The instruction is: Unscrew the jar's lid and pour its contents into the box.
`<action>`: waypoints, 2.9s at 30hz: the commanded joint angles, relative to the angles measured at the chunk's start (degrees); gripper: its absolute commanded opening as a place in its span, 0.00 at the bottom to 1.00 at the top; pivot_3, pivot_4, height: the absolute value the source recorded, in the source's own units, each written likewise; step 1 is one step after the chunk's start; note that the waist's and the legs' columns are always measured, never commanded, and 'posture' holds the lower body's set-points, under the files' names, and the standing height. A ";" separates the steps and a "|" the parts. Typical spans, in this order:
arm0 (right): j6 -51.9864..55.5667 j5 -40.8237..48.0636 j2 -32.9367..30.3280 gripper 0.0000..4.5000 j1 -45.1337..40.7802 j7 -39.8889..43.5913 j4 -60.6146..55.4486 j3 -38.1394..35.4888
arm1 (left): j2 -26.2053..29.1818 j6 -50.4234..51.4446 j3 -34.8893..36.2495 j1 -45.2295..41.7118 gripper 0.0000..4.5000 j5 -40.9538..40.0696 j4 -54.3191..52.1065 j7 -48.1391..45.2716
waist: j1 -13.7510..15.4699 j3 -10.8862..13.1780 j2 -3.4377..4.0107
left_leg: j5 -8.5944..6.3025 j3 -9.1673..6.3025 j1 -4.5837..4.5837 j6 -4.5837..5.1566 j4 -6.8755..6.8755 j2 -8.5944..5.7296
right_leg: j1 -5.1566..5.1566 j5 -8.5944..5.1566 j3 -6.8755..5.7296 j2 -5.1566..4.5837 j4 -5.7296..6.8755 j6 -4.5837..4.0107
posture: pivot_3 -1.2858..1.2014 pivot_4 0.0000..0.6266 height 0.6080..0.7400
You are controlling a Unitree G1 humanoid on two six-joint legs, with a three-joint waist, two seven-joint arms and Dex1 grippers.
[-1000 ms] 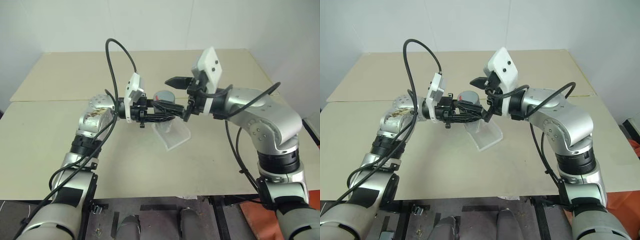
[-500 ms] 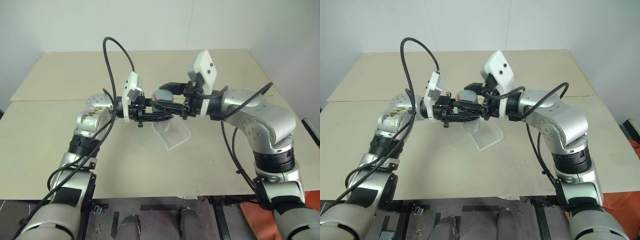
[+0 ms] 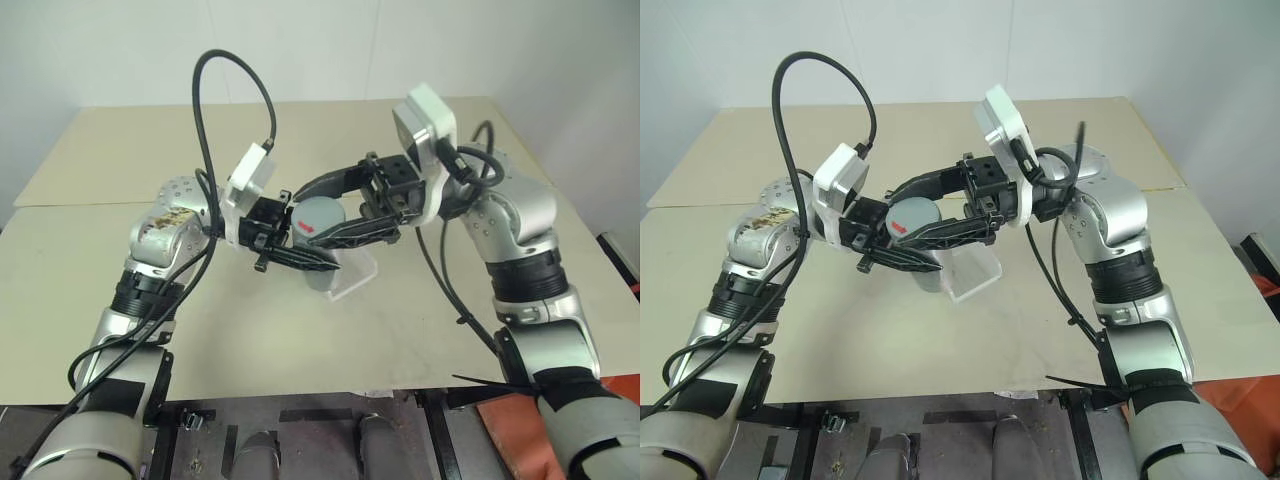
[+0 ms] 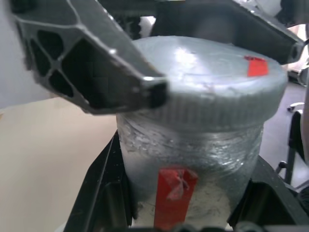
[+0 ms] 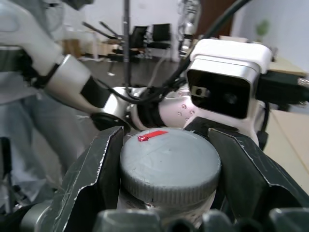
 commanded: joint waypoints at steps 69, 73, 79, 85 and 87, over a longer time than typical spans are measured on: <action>12.64 -6.35 -9.18 0.99 12.54 -38.08 -17.94 -11.01 | 1.35 -1.57 9.00 4.49 0.43 5.12 2.69 8.35 | 0.07 0.03 0.05 | 0.02 -0.03 -0.02 -0.02 0.02 -0.02 | -0.02 0.02 0.00 0.00 0.03 -0.03 | 0.52 0.24 1.00; 14.00 -4.48 -9.29 0.99 12.97 -36.94 -21.34 -10.96 | 0.42 -2.10 8.69 4.43 0.43 5.76 3.30 9.71 | -0.08 0.03 0.06 | 0.02 -0.02 -0.01 -0.02 0.03 -0.02 | -0.02 0.02 0.01 0.00 0.05 -0.03 | 0.52 0.24 1.00; 15.78 -0.14 -6.68 0.99 11.68 -36.19 -27.28 -9.18 | -2.67 -4.57 6.91 2.22 0.43 8.26 6.98 11.62 | 0.06 0.03 0.06 | 0.02 -0.03 -0.02 -0.02 0.05 -0.02 | 0.01 0.02 0.00 0.00 0.03 -0.03 | 0.52 0.24 1.00; 14.63 -1.82 -3.41 0.99 10.14 -37.70 -27.55 -5.65 | -4.61 -5.72 6.40 1.22 0.43 9.10 8.18 12.07 | -0.01 0.03 0.06 | 0.02 -0.04 -0.01 -0.02 0.04 -0.02 | 0.00 0.02 0.00 0.00 0.04 -0.03 | 0.52 0.24 1.00; 14.01 -3.02 -2.42 0.99 9.60 -37.85 -26.94 -4.02 | -4.70 -5.68 6.25 1.41 0.43 9.09 7.77 11.88 | -0.05 0.03 0.06 | 0.02 -0.04 -0.01 -0.02 0.04 -0.02 | -0.01 0.02 0.01 0.00 0.04 -0.03 | 0.52 0.24 1.00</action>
